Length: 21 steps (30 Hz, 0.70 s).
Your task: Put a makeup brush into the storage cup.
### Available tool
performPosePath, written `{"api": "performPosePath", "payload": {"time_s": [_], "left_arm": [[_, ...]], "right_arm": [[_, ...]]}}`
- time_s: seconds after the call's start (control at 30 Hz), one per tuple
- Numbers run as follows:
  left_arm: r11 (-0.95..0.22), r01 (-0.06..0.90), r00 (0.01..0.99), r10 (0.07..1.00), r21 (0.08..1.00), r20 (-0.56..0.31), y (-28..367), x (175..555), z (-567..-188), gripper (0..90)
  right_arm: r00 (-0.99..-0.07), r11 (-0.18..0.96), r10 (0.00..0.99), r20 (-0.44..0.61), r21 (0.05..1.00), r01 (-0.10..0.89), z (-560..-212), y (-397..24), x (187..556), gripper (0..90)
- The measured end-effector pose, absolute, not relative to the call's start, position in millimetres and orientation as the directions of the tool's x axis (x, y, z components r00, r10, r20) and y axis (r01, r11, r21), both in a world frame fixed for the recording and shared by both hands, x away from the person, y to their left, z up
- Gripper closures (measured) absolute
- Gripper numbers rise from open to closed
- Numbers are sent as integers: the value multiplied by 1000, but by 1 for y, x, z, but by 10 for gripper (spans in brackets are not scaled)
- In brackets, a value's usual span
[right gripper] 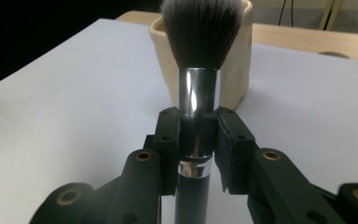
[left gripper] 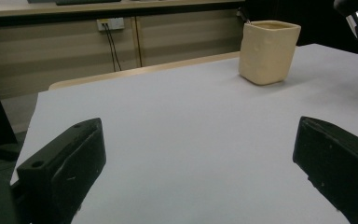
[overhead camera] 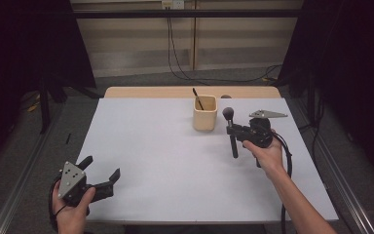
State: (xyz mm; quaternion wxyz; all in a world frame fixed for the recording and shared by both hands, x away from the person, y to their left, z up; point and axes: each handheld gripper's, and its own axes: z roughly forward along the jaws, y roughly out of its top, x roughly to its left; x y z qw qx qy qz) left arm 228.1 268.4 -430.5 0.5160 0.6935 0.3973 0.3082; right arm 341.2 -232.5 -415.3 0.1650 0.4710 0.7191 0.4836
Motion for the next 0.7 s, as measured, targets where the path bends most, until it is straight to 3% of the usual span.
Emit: {"api": "performPosePath", "payload": {"time_s": [0.23, 0.47, 0.7], "left_arm": [[-152, 232, 494, 869, 961, 18, 269, 228, -430, 26], [-150, 232, 495, 869, 961, 16, 269, 228, -431, 26], [-151, 233, 496, 868, 961, 16, 268, 228, -431, 25]], "right_arm": [[-525, 35, 822, 221, 901, 433, -411, -236, 334, 721], [-558, -13, 788, 261, 913, 409, -409, -240, 333, 721], [-582, -18, 782, 223, 941, 337, -401, -239, 332, 721]]}}
